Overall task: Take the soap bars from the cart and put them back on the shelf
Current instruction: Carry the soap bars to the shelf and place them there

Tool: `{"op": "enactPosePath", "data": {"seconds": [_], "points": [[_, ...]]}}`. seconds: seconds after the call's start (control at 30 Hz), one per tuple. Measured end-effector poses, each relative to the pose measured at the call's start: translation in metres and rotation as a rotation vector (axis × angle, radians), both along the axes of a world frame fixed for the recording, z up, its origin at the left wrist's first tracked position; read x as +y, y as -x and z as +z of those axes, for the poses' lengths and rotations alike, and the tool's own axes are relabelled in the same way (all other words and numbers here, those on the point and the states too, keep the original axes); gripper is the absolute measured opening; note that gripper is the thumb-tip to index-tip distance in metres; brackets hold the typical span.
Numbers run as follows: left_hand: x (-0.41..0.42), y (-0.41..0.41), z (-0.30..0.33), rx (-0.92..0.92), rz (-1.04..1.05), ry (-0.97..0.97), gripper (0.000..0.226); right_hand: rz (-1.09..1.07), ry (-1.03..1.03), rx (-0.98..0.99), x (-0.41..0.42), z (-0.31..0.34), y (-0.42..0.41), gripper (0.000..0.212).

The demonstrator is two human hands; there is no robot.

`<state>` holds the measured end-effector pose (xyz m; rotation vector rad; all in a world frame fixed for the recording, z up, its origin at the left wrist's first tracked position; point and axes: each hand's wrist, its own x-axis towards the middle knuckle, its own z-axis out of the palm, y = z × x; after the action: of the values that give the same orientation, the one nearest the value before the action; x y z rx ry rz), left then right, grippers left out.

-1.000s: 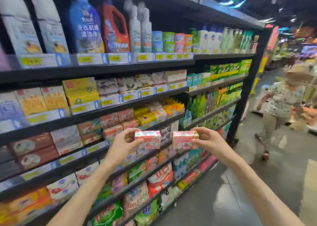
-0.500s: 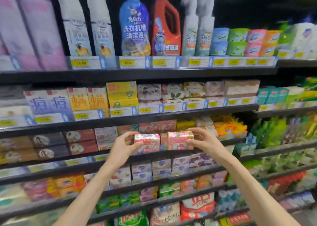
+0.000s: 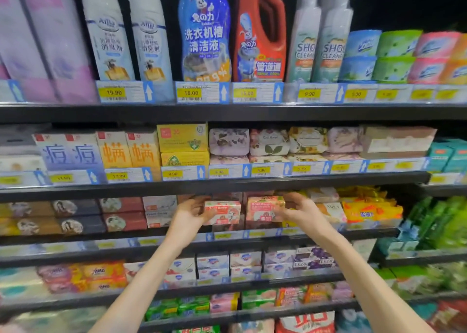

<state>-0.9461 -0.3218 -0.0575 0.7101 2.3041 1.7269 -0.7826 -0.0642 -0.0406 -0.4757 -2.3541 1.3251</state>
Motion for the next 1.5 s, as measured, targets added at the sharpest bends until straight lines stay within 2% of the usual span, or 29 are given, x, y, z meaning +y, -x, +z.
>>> {"op": "enactPosePath", "data": {"seconds": [0.1,0.13,0.23,0.33,0.43,0.57,0.9,1.1,1.23,1.5], "points": [[0.010,-0.001,0.001,-0.009,-0.006,-0.015,0.031,-0.020,0.060,-0.005,0.011,-0.003,0.006,0.071],[0.012,0.000,0.001,-0.003,-0.012,-0.008,0.029,-0.023,0.070,0.000,0.014,-0.003,0.007,0.072],[0.017,0.003,-0.003,0.027,0.009,0.031,0.028,-0.029,0.083,0.020,0.016,-0.002,0.010,0.060],[0.021,0.004,-0.007,0.090,0.033,0.090,0.040,-0.032,0.081,0.016,0.019,-0.004,0.012,0.057],[0.024,-0.001,-0.008,0.178,0.081,0.142,0.030,-0.024,0.086,-0.003,0.021,-0.009,0.016,0.053],[0.023,-0.006,-0.014,0.340,0.152,0.227,0.046,-0.019,0.081,-0.006,0.021,-0.014,0.021,0.053],[0.029,-0.013,-0.020,0.552,0.214,0.336,0.030,-0.062,0.019,-0.052,0.018,-0.014,0.026,0.049],[0.035,-0.010,-0.026,0.577,0.265,0.340,0.021,-0.096,-0.010,-0.076,0.019,-0.016,0.032,0.057],[0.037,-0.009,-0.029,0.572,0.271,0.339,0.022,-0.132,-0.012,-0.099,0.019,-0.017,0.037,0.049],[0.037,-0.004,-0.032,0.598,0.265,0.330,0.023,-0.187,-0.025,-0.097,0.017,-0.023,0.048,0.048]]}}
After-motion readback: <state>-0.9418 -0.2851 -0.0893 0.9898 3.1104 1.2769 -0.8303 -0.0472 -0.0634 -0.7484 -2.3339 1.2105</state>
